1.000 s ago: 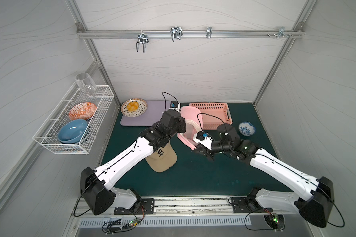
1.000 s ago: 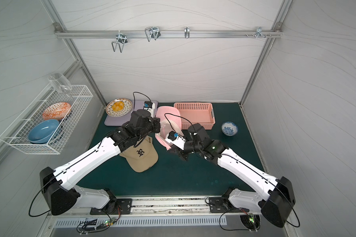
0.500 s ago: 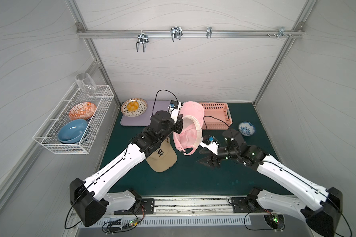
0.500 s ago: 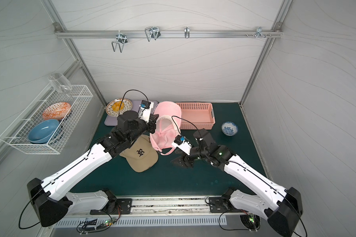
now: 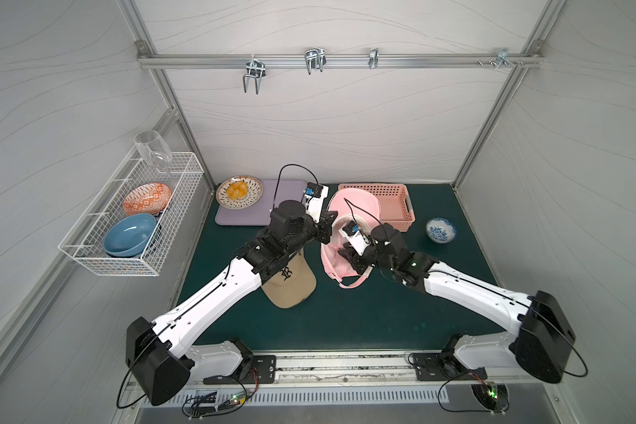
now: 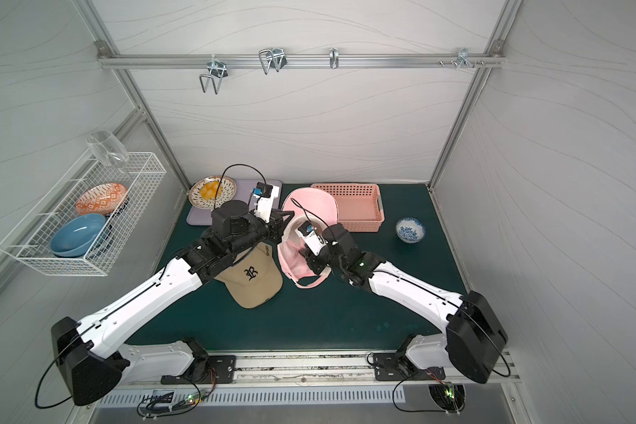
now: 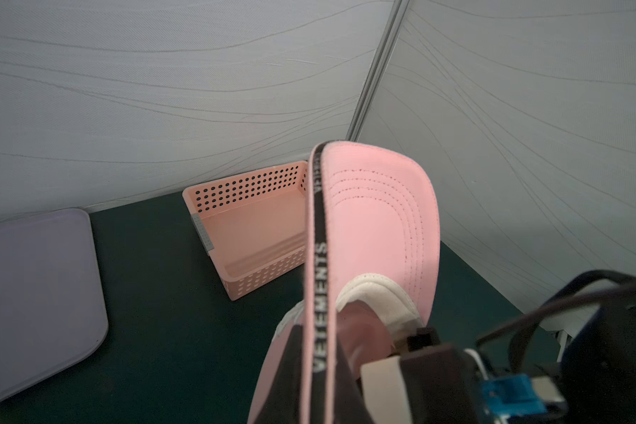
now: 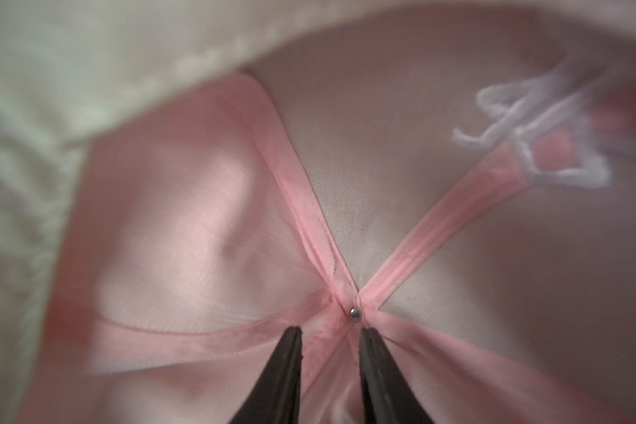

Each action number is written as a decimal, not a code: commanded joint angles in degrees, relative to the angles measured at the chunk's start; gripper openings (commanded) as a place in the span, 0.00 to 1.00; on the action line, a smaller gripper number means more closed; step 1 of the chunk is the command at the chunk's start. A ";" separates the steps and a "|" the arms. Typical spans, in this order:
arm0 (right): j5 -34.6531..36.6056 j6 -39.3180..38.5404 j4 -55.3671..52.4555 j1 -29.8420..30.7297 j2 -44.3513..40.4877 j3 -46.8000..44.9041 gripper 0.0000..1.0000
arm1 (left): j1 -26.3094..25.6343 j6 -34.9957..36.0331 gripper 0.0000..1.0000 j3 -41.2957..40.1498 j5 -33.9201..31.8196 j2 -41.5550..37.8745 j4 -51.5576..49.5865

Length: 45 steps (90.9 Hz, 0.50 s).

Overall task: Turn the baseball cap inside out
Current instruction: Turn over the baseball cap.

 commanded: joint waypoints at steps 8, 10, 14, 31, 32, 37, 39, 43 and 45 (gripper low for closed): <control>17.37 3.48 -4.11 1.10 4.82 1.96 0.34 | -0.01 -2.86 0.00 2.16 -5.60 -2.69 3.59; 18.76 3.88 -5.02 1.10 5.06 2.03 0.34 | -0.01 -2.78 0.00 2.13 -6.83 -2.90 3.32; 20.68 4.69 -6.35 1.11 5.22 2.09 0.35 | -0.02 -2.50 0.00 2.03 -9.02 -3.16 2.98; 16.74 5.75 -8.12 1.06 2.56 1.80 0.50 | 0.02 -0.20 0.00 1.69 -12.74 -2.68 2.19; 16.21 5.70 -8.01 1.04 2.16 1.75 0.50 | 0.00 -0.03 0.00 1.64 -12.72 -2.65 2.17; 11.80 5.27 -6.87 0.98 -0.14 1.09 0.54 | -0.01 0.84 0.00 1.26 -11.83 -2.48 2.46; 10.25 5.23 -6.13 0.90 -1.32 0.69 0.55 | -0.01 1.08 0.00 1.07 -11.42 -2.48 2.71; 6.52 5.50 -5.04 0.42 -3.83 0.02 0.58 | 0.01 1.48 0.00 0.68 -10.40 -2.26 3.11; 4.69 5.90 -4.35 0.10 -4.84 -0.35 0.58 | -0.01 1.56 0.00 0.59 -10.01 -2.21 3.32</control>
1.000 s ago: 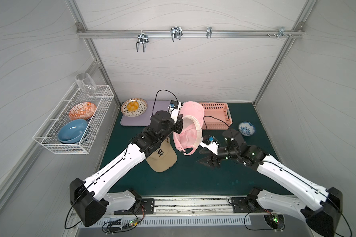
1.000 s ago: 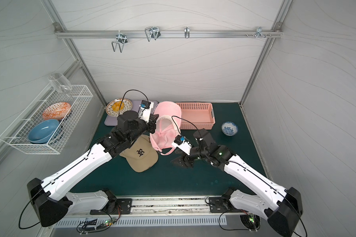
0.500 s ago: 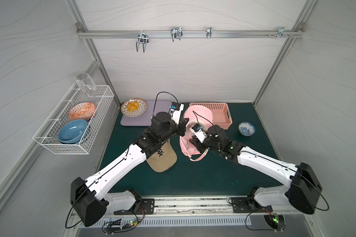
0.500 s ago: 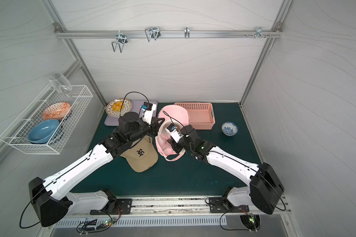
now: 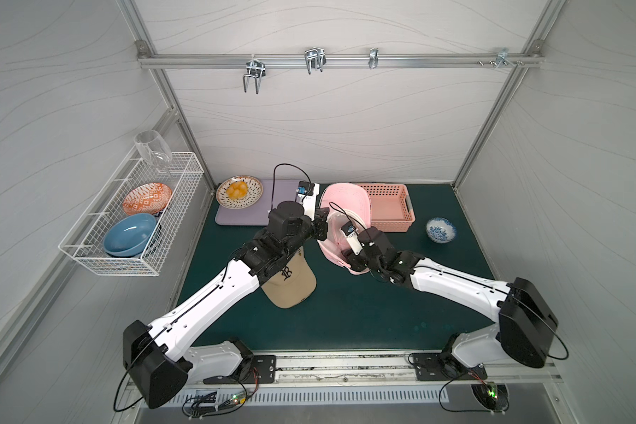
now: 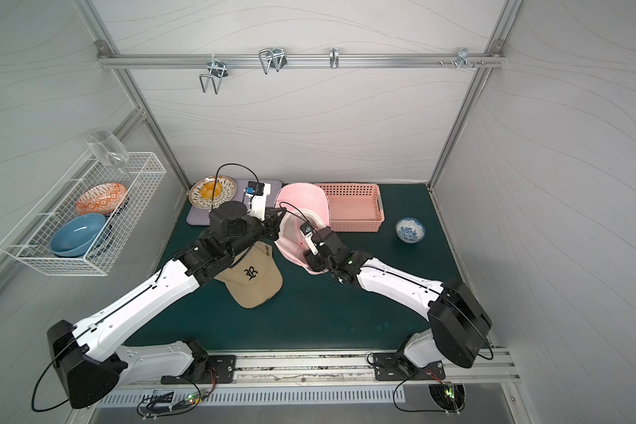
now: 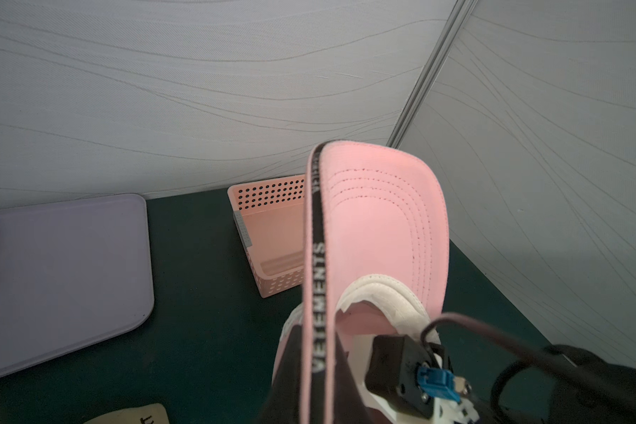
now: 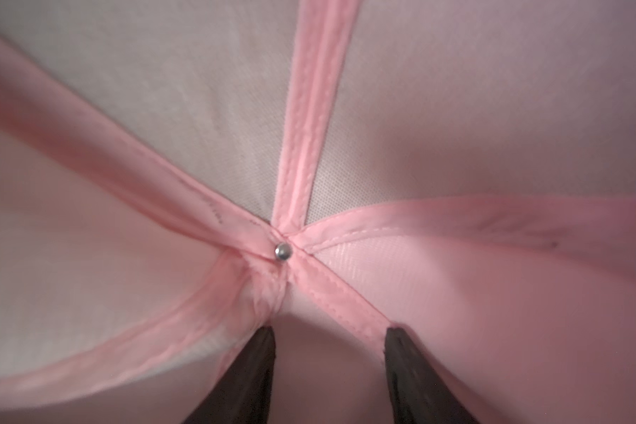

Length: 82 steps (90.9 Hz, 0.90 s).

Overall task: Turn the baseball cap inside out
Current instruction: Turn over the baseball cap.

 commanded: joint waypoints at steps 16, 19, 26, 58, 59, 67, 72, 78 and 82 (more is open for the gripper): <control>-15.99 3.72 2.09 -3.11 -13.30 -1.55 0.61 | 0.12 2.90 0.00 -0.60 7.30 -0.55 8.35; -16.41 3.81 2.11 -3.05 -13.99 -1.45 0.61 | 0.08 2.86 0.00 -1.19 9.67 -0.54 9.62; -15.28 4.05 1.99 -3.13 -15.59 -1.31 0.61 | 0.05 2.54 0.00 -2.13 12.86 -0.36 11.80; -1.00 3.41 -3.17 -3.24 -23.30 -1.09 0.67 | 0.05 9.50 0.00 -3.30 11.32 -0.50 11.28; -0.86 3.42 -3.16 -3.27 -23.64 -1.13 0.68 | 0.05 9.95 0.00 -3.41 11.27 -0.50 11.20; 0.07 3.83 -3.60 -4.00 -25.67 -1.09 0.70 | 0.10 13.19 0.00 -4.09 10.90 -0.18 11.42; -0.02 4.66 -4.43 -5.27 -26.83 -0.73 0.71 | 0.06 15.03 0.00 -4.83 10.80 -0.13 12.36; -2.09 5.91 -5.39 -7.31 -27.73 -0.34 0.72 | 0.05 17.04 0.00 -5.91 11.35 -0.15 13.93; -4.35 6.63 -6.33 -8.86 -27.96 0.18 0.73 | 0.05 18.32 0.00 -6.73 12.15 -0.26 15.25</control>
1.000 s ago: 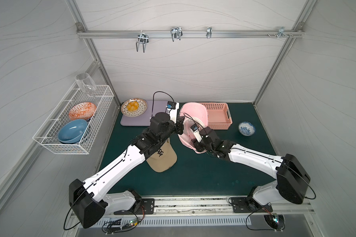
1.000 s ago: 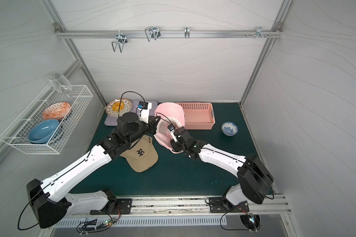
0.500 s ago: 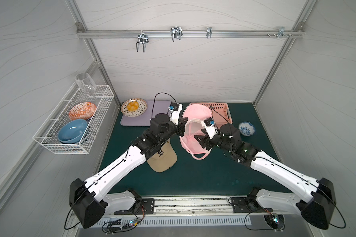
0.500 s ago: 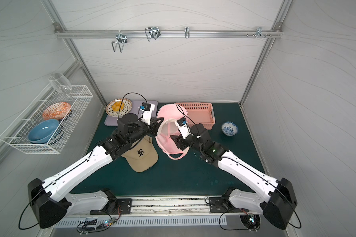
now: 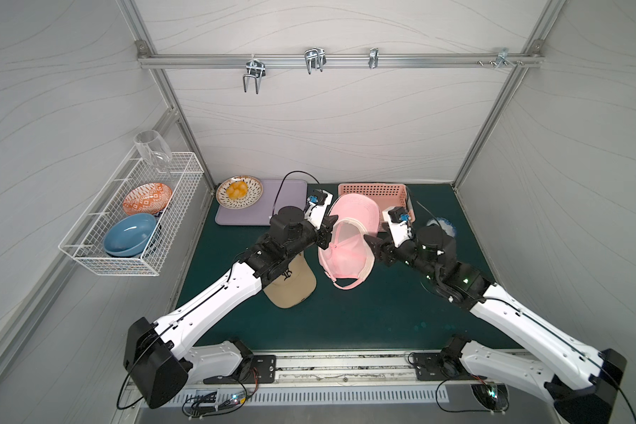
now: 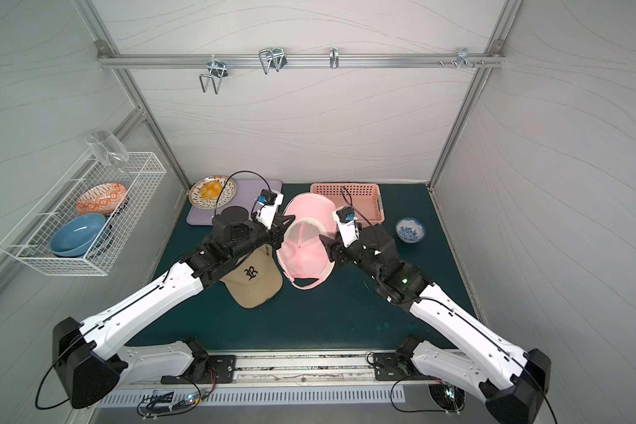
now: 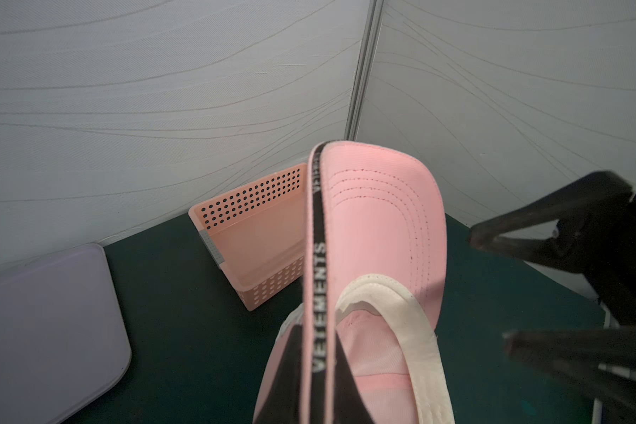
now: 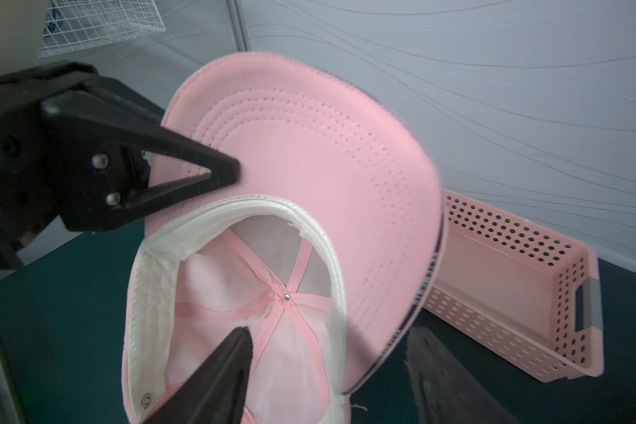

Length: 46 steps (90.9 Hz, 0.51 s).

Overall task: Turn the baseball cap inside out
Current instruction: Turn over the baseball cap.

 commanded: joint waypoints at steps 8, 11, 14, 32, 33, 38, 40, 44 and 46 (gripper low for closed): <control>-8.70 4.89 -4.98 -6.86 -1.55 3.00 0.74 | 0.03 7.69 0.00 -1.68 1.52 -0.26 9.52; -10.94 7.31 -6.20 -8.54 -1.59 3.72 0.74 | 0.05 8.65 0.00 -1.95 1.02 -0.19 10.15; -12.83 9.73 -7.99 -10.04 -1.61 4.50 0.75 | 0.07 10.04 0.00 -2.12 0.26 0.01 11.03; -30.62 22.23 -15.25 -18.55 -0.26 9.95 0.76 | 0.00 24.55 0.00 -4.98 -5.49 2.94 24.41; -31.20 22.88 -15.20 -18.55 -0.24 10.04 0.76 | -0.02 25.30 0.00 -5.20 -5.47 3.12 25.56; -33.48 26.78 -15.07 -18.57 0.15 10.40 0.76 | -0.01 28.71 0.00 -5.93 -4.88 4.12 29.73; -34.29 27.98 -15.07 -18.63 0.50 10.68 0.76 | 0.01 29.90 0.00 -6.26 -4.52 4.47 30.96; -35.42 30.92 -15.47 -18.70 1.57 11.49 0.76 | -0.07 32.03 0.00 -6.51 -3.69 5.06 32.76; -36.25 32.75 -15.63 -18.68 1.99 11.86 0.76 | -0.22 33.17 0.00 -6.51 -3.61 5.41 33.47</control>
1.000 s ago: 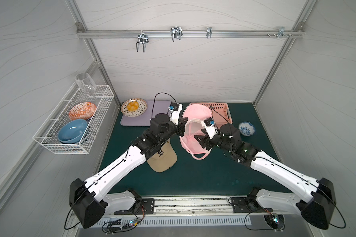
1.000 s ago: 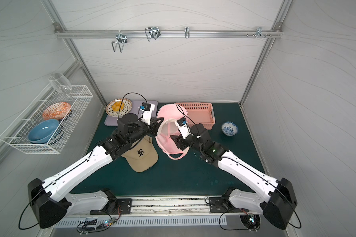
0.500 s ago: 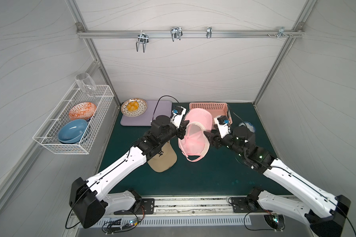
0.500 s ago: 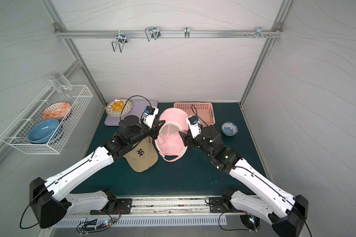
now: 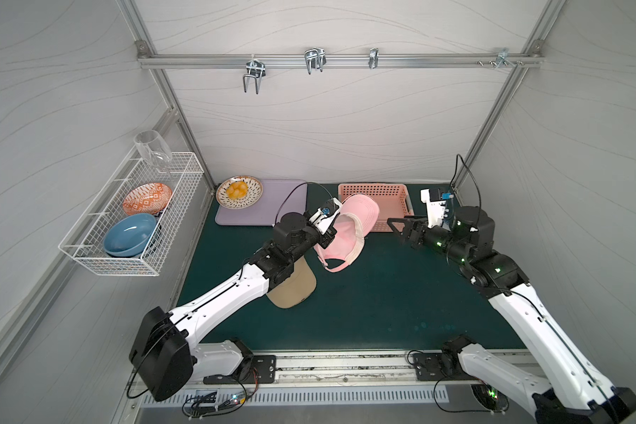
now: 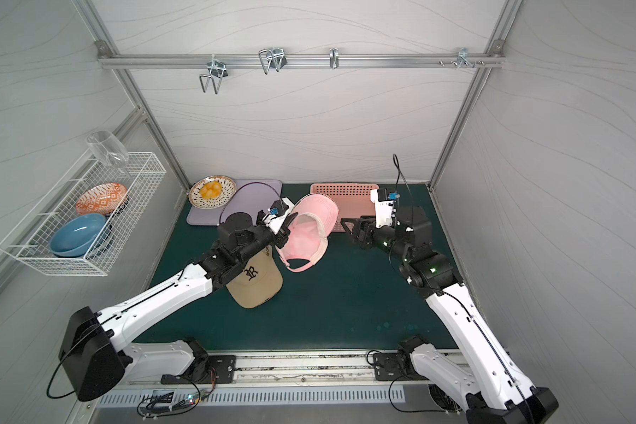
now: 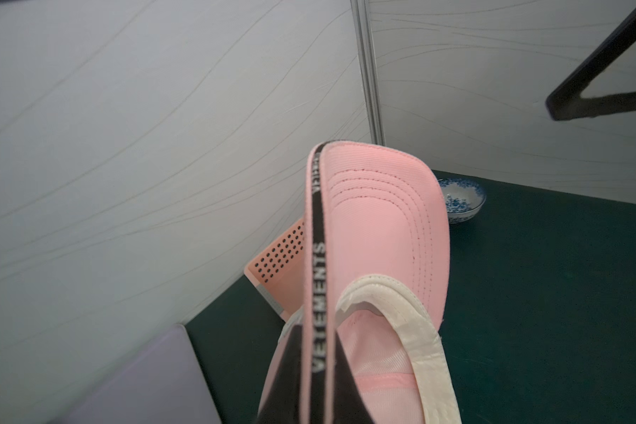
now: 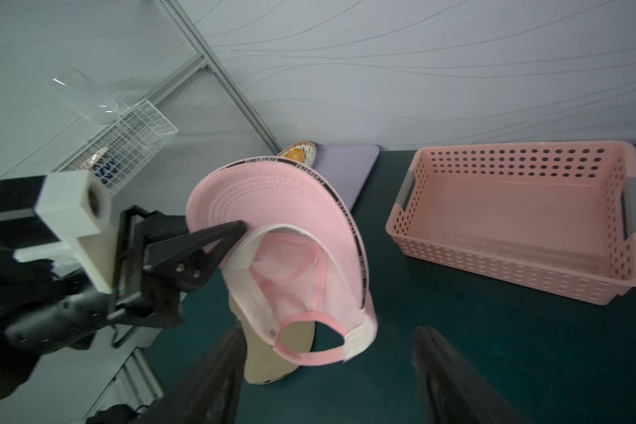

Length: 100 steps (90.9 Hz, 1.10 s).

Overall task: Turn the baseball cap inside out
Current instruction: Turn over the baseball cap.

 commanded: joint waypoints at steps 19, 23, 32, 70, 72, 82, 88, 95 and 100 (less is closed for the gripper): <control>-17.15 24.64 4.49 -0.30 6.40 1.29 0.75 | -4.11 22.29 0.00 -1.27 -2.16 3.40 20.15; -17.08 26.14 5.68 -0.29 6.88 1.10 0.75 | -4.94 24.37 0.00 -2.05 -2.22 3.49 21.99; -16.95 28.49 8.17 -0.34 7.51 0.70 0.75 | -6.48 27.56 0.00 -2.99 -2.96 3.58 23.64; -14.06 31.36 11.31 -0.47 6.74 -1.81 0.74 | -9.00 32.98 0.00 -6.44 -3.77 4.90 28.56; -13.74 32.01 11.84 -0.54 6.84 -2.18 0.74 | -9.20 33.30 0.00 -6.70 -3.75 4.84 29.05; -12.86 34.04 13.90 -0.89 7.09 -3.72 0.68 | -9.79 36.11 0.00 -8.91 -1.05 4.34 31.64; -12.75 34.53 14.34 -1.20 7.46 -4.31 0.64 | -10.08 39.91 0.00 -10.27 1.38 3.97 31.90; -12.95 34.45 13.79 -1.41 8.16 -4.49 0.58 | -10.66 41.87 0.00 -11.19 2.31 3.65 32.44; -12.91 34.38 13.71 -1.59 8.54 -4.81 0.53 | -10.91 42.93 0.00 -11.49 3.35 3.11 31.93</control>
